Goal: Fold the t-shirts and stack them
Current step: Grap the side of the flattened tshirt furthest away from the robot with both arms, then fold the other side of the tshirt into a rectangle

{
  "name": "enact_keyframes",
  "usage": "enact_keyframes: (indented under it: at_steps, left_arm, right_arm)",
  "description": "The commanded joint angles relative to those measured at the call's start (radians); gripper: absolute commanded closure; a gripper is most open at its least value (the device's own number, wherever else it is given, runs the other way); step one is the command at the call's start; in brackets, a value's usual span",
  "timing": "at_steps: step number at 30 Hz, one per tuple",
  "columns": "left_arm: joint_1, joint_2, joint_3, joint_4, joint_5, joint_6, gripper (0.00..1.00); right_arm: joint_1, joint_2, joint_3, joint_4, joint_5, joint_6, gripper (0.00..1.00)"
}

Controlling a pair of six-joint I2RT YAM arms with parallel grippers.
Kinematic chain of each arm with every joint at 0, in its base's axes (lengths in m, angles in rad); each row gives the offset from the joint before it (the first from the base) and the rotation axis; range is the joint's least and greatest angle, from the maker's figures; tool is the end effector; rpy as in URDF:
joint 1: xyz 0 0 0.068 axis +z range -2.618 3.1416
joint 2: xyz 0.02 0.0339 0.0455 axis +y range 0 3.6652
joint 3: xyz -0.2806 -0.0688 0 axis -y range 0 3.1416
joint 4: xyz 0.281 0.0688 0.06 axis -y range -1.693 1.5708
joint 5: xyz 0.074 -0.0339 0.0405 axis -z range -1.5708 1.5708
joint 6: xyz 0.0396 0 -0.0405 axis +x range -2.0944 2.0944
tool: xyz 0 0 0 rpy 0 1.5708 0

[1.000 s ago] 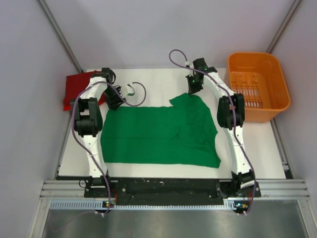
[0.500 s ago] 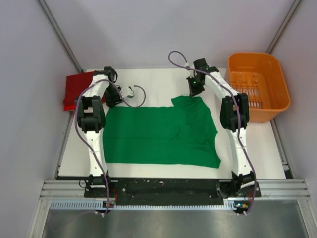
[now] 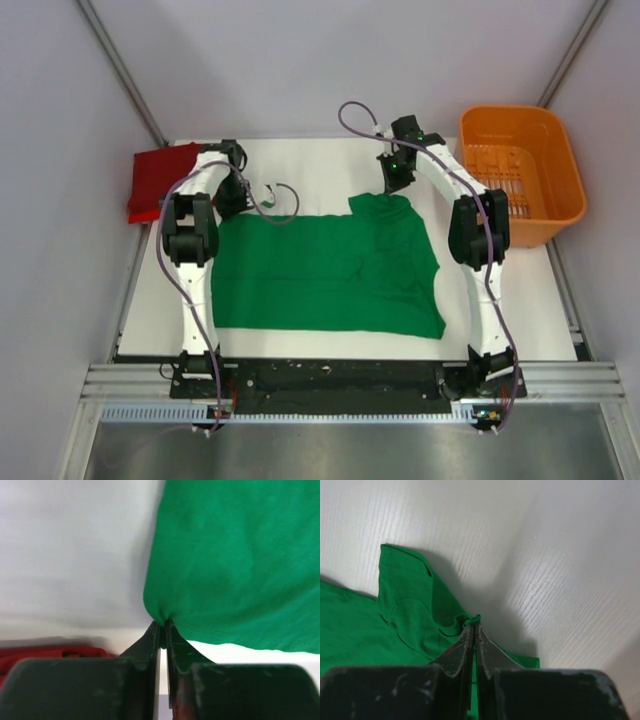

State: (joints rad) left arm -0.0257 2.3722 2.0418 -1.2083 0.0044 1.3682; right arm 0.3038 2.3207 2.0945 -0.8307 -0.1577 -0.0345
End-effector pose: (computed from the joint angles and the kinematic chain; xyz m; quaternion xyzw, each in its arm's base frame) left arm 0.5103 -0.0133 0.1608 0.6418 0.7667 0.0083 0.0139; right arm 0.5269 0.1717 0.2158 -0.1820 0.9470 0.1095 0.2408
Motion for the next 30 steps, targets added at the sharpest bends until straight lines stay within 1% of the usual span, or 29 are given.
enact_keyframes:
  at_steps: [1,4,7,10,12,15,17,20,22,25,27,30]
  left_arm:
    - [-0.020,0.009,-0.047,0.005,-0.030,0.008,1.00]
    - [-0.022,-0.030,-0.075,0.044,-0.034,-0.036,1.00]
    - [-0.017,-0.125,-0.139,0.137,-0.056,-0.105,1.00]
    - [-0.016,-0.263,-0.293,0.268,-0.083,-0.129,1.00]
    - [-0.016,-0.358,-0.444,0.352,-0.098,-0.126,1.00]
    - [-0.017,-0.487,-0.618,0.472,-0.130,-0.115,1.00]
    - [-0.022,-0.551,-0.719,0.510,-0.141,-0.106,1.00]
    - [-0.025,-0.636,-0.827,0.565,-0.159,-0.103,1.00]
    - [-0.025,-0.682,-0.876,0.582,-0.173,-0.103,1.00]
    - [-0.026,-0.735,-0.905,0.563,-0.178,-0.112,1.00]
    - [-0.028,-0.755,-0.923,0.527,-0.175,-0.115,1.00]
    - [-0.036,-0.806,-0.957,0.516,-0.190,-0.118,1.00]
  right_arm:
    - [0.009,-0.133,-0.036,0.016,0.009,-0.018,1.00]
    - [0.008,-0.202,-0.102,0.019,-0.019,-0.015,1.00]
    - [0.015,-0.308,-0.224,0.045,-0.032,-0.005,1.00]
    - [0.034,-0.438,-0.396,0.084,-0.034,0.004,1.00]
    - [0.047,-0.524,-0.508,0.099,-0.029,0.015,1.00]
    - [0.055,-0.662,-0.673,0.108,-0.022,0.027,1.00]
    - [0.060,-0.757,-0.802,0.111,-0.031,0.073,1.00]
    - [0.061,-0.909,-0.924,0.114,-0.063,0.097,1.00]
    - [0.061,-0.974,-0.979,0.113,-0.062,0.122,1.00]
    - [0.063,-1.037,-1.037,0.105,-0.065,0.145,1.00]
    - [0.064,-1.060,-1.064,0.097,-0.063,0.151,1.00]
    - [0.063,-1.075,-1.079,0.078,-0.051,0.148,1.00]
